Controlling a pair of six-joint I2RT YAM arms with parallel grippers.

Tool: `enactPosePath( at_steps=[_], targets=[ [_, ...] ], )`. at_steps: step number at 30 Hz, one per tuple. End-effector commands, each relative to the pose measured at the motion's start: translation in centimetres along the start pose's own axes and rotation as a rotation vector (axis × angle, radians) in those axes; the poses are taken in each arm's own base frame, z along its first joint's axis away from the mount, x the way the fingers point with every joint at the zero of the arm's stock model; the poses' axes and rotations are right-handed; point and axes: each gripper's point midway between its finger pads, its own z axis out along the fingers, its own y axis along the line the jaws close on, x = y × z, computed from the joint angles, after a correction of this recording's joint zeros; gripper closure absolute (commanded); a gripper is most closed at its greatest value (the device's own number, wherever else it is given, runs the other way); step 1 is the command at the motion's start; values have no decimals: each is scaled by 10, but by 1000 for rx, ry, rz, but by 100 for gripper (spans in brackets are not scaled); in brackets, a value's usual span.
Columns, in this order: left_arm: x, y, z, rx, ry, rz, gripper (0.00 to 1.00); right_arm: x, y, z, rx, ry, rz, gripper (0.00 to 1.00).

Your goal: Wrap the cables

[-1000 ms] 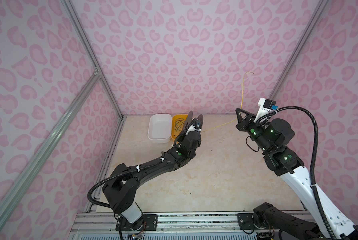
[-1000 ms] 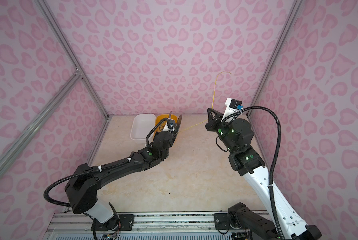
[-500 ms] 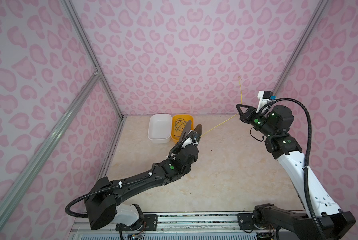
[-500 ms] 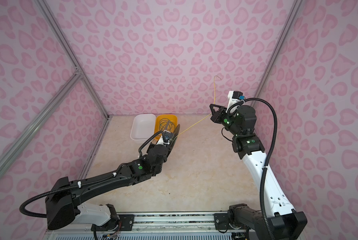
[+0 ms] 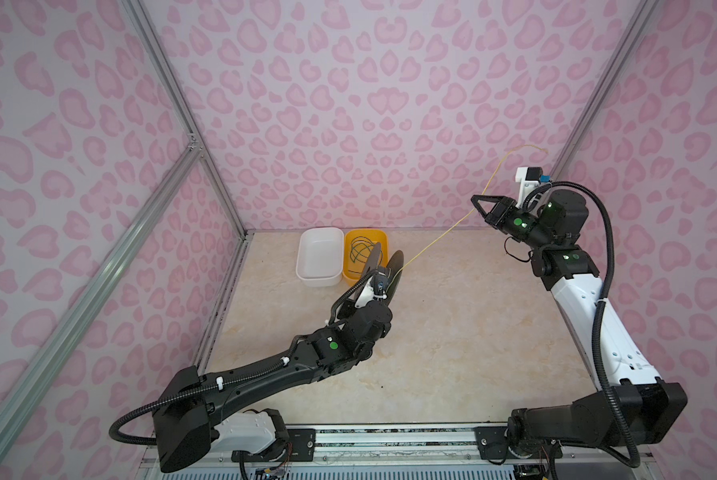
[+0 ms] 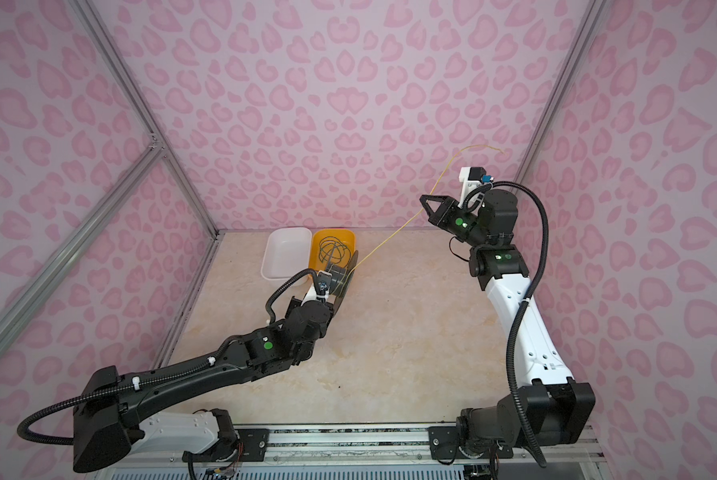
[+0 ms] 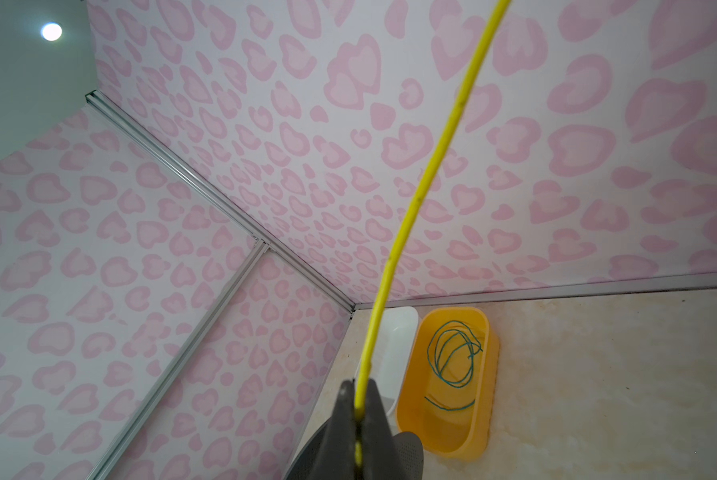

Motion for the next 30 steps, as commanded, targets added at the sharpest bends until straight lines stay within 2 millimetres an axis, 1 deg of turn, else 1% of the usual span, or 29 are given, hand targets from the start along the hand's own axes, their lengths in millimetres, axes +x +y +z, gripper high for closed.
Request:
enactPosePath(
  at_steps=[1, 7, 11, 18, 21, 30],
  targets=[
    [54, 33, -6, -162, 173, 248, 96, -84, 36, -19, -62, -334, -149, 100],
    [64, 28, -8, -133, 187, 226, 96, -89, 35, -20, -65, -337, -155, 100],
    [70, 28, -9, -132, 200, 234, 96, -93, 28, -21, -48, -341, -150, 100],
    [77, 24, -10, -100, 212, 229, 96, -91, 17, -17, -35, -326, -134, 99],
    [81, 26, -11, -106, 223, 235, 96, -92, 10, -18, -20, -330, -127, 99],
    [90, 32, -16, -115, 242, 227, 96, -109, -4, -23, 12, -358, -123, 98]
  ],
)
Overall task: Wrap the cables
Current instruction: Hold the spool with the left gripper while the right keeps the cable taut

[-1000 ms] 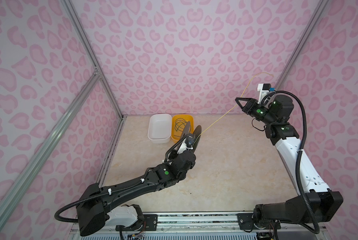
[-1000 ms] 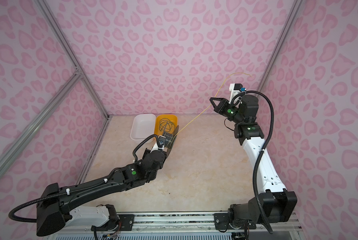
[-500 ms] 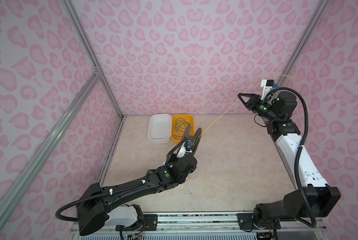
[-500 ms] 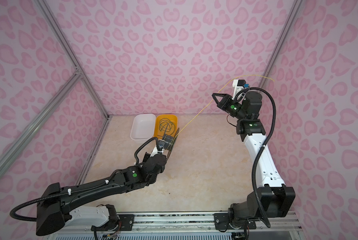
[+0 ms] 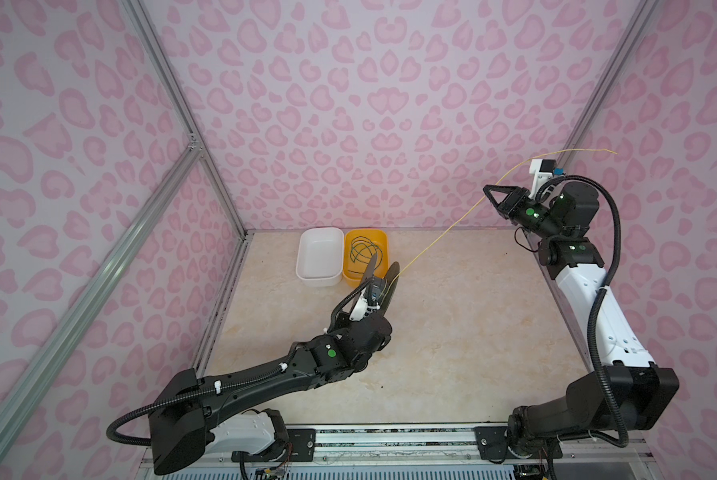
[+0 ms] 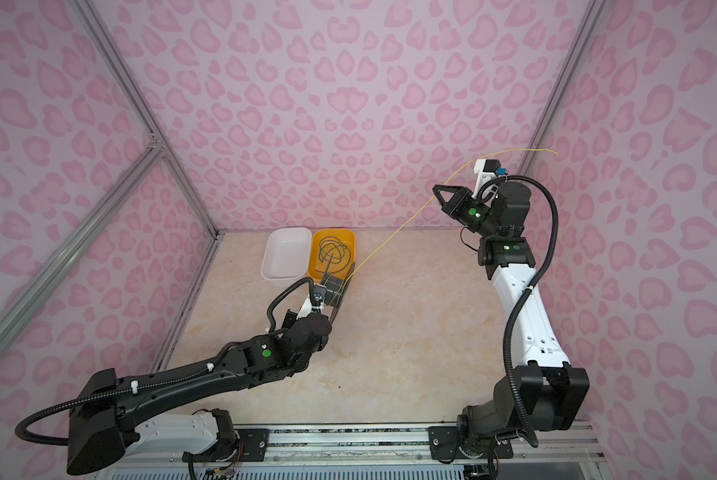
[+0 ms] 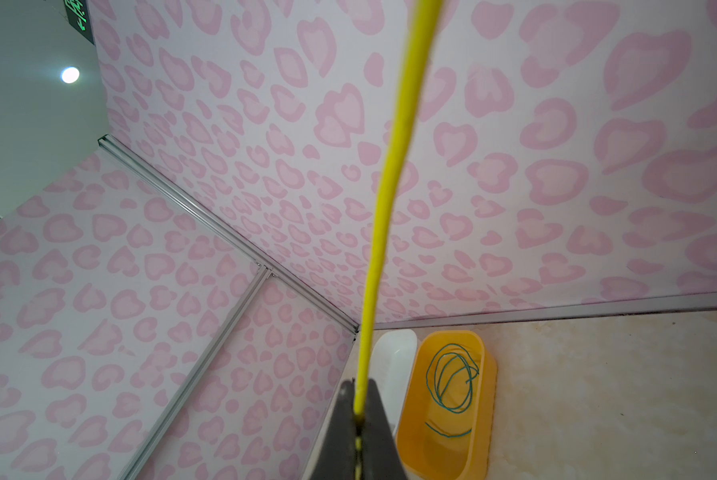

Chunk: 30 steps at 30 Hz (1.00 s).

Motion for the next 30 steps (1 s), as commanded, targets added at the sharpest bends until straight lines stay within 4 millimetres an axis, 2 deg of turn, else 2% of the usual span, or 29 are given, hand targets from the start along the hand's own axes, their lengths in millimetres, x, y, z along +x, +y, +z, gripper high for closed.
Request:
enactPosePath(
  at_steps=[1, 16, 30],
  targets=[
    [49, 33, -4, -130, 155, 235, 96, -72, 16, -16, 5, -301, -144, 98],
    [49, 38, -10, -131, 157, 225, 96, -101, -5, -18, 52, -358, -125, 100],
    [50, 39, -14, -121, 166, 241, 96, -113, -14, -11, 80, -378, -143, 100]
  ],
)
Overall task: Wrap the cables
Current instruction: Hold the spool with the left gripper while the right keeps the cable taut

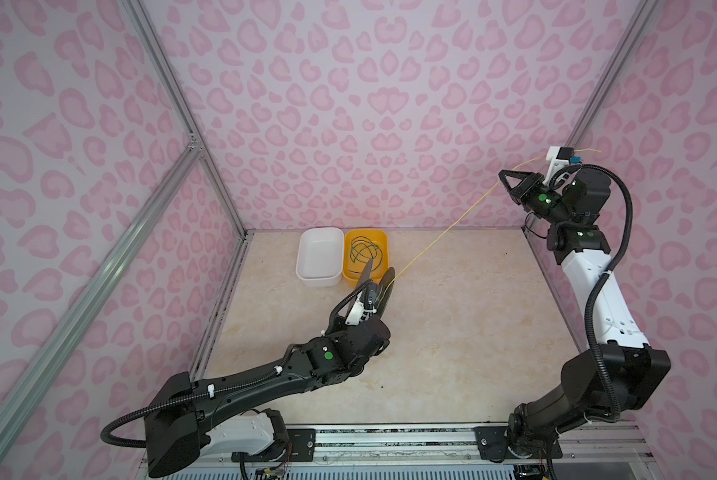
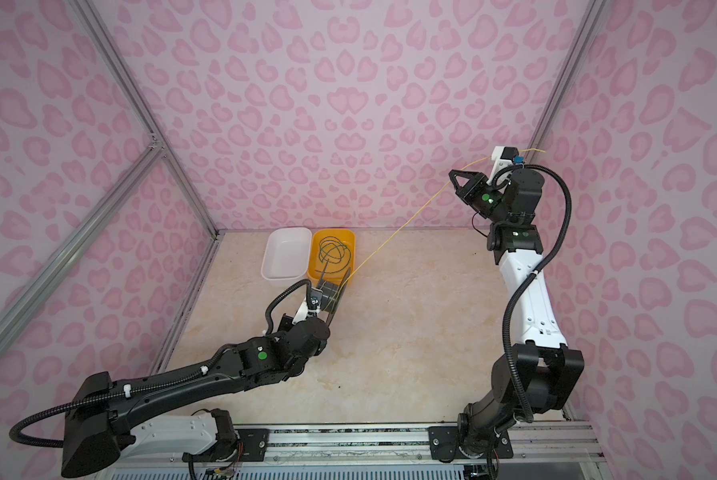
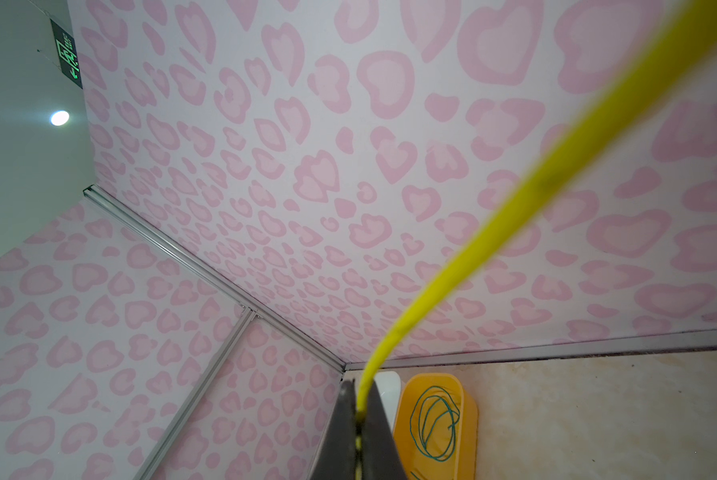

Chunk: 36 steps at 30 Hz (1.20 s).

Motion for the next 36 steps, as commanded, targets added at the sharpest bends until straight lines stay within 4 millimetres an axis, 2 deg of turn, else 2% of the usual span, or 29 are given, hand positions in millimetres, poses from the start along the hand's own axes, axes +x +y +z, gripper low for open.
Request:
enactPosePath(
  at_steps=[1, 8, 12, 18, 25, 30, 33, 36],
  targets=[
    [39, 32, -5, -119, 130, 228, 96, -67, 8, -11, 35, -297, -144, 100],
    [39, 33, -9, -110, 134, 221, 96, -69, 4, -5, 31, -293, -137, 100],
    [36, 32, -14, -81, 130, 217, 96, -62, -8, 1, 59, -289, -142, 100],
    [34, 25, -29, 27, 136, 257, 96, -49, -44, 14, 115, -282, -118, 100],
    [29, 25, -50, 128, 112, 283, 96, -25, -87, 42, 159, -244, -63, 100],
    [22, 24, -60, 194, 88, 256, 96, -14, -114, 55, 196, -223, -33, 100],
    [10, 21, -66, 241, 61, 220, 96, -3, -129, 62, 221, -201, -22, 100],
    [-10, 14, -78, 330, -6, 150, 96, 12, -149, 66, 246, -182, 1, 100]
  ],
)
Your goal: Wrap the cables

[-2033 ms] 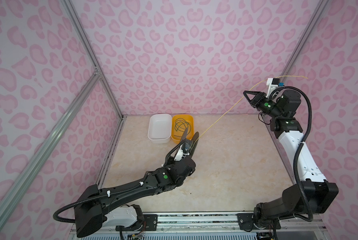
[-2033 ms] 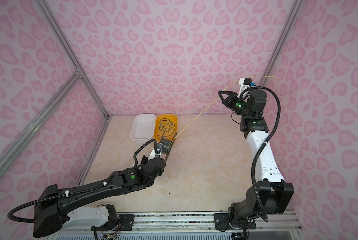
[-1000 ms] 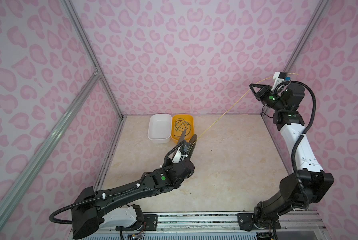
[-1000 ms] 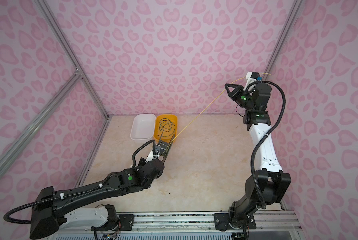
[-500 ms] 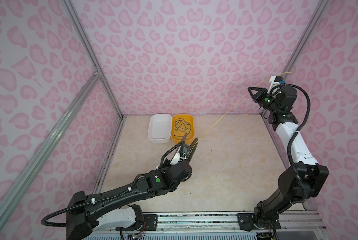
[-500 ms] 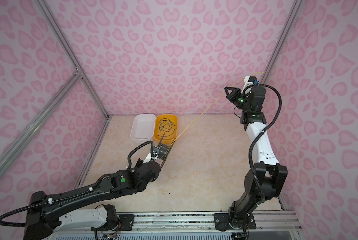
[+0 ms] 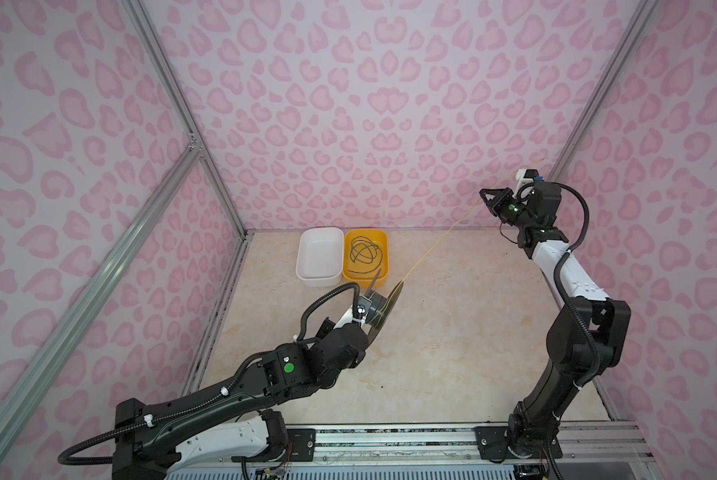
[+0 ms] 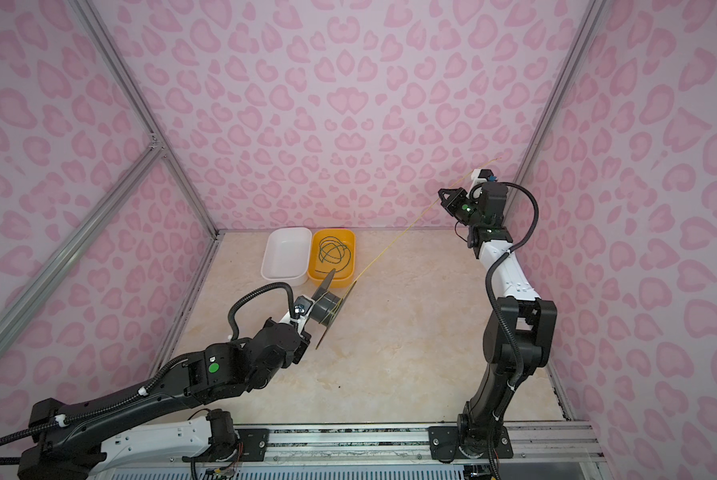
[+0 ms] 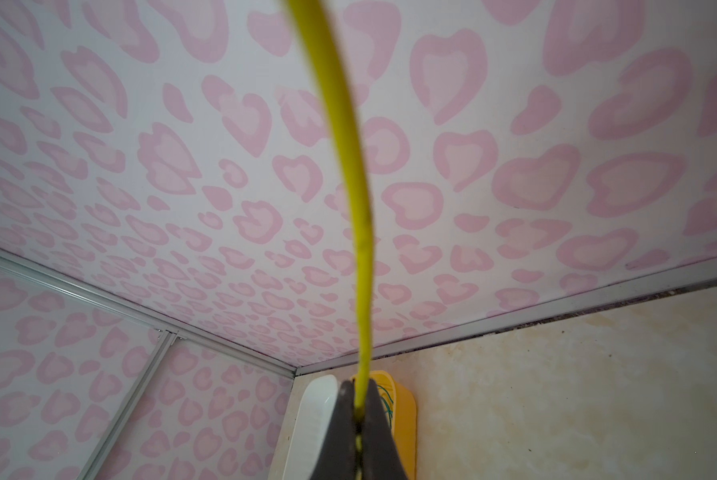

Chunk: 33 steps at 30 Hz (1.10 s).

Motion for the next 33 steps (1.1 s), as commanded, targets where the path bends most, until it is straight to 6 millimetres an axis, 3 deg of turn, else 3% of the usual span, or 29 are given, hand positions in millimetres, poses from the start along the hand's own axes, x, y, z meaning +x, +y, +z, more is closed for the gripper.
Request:
enactPosePath(
  at_steps=[1, 6, 12, 20, 24, 33],
  targets=[
    [4, 1, -14, 60, 18, 48, 96, -40, -21, 0, 76, -235, -53, 100],
    [-22, 2, -30, 121, -59, -4, 96, -7, -51, 6, 110, -204, -17, 100],
    [-55, -3, -44, 214, -153, -95, 96, 54, -78, 10, 148, -139, 1, 100],
    [-113, 21, -55, 270, -314, -311, 96, 123, -112, -2, 233, -85, 18, 100],
    [-136, 43, -50, 247, -366, -420, 96, 146, -116, -11, 258, -73, 9, 100],
    [-178, 96, -34, 113, -510, -664, 96, 222, -103, -19, 264, 9, -25, 100]
  ],
)
